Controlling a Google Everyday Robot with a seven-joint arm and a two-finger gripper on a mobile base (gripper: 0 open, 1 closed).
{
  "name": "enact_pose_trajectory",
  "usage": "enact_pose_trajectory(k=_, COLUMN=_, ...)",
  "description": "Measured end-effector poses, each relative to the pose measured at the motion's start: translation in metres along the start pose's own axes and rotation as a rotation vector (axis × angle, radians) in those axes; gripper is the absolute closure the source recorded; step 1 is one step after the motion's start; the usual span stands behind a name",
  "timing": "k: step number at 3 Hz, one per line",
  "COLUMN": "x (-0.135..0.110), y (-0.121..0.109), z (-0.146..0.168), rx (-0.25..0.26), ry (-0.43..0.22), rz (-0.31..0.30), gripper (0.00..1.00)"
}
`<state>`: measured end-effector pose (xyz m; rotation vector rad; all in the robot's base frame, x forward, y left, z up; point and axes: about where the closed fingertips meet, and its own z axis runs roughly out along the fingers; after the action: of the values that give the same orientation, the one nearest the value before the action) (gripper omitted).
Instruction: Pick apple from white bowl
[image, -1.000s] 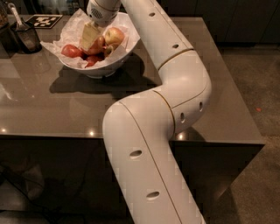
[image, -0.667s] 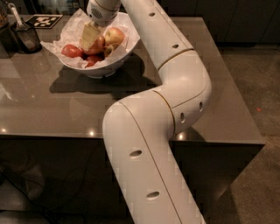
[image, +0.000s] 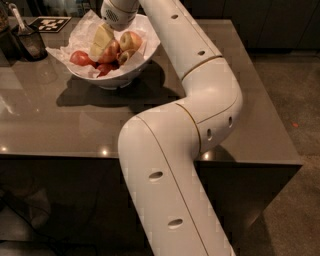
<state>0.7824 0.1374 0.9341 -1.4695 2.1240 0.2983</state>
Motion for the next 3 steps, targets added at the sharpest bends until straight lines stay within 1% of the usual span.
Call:
enact_pose_trajectory(k=1, x=0.0, y=0.0, z=0.0, rx=0.0, ry=0.0, rz=0.0, gripper=0.0)
enact_pose_trajectory(k=2, x=0.0, y=0.0, z=0.0, rx=0.0, ry=0.0, rz=0.0, gripper=0.04)
enact_pose_trajectory(k=3, x=0.0, y=0.0, z=0.0, rx=0.0, ry=0.0, rz=0.0, gripper=0.16)
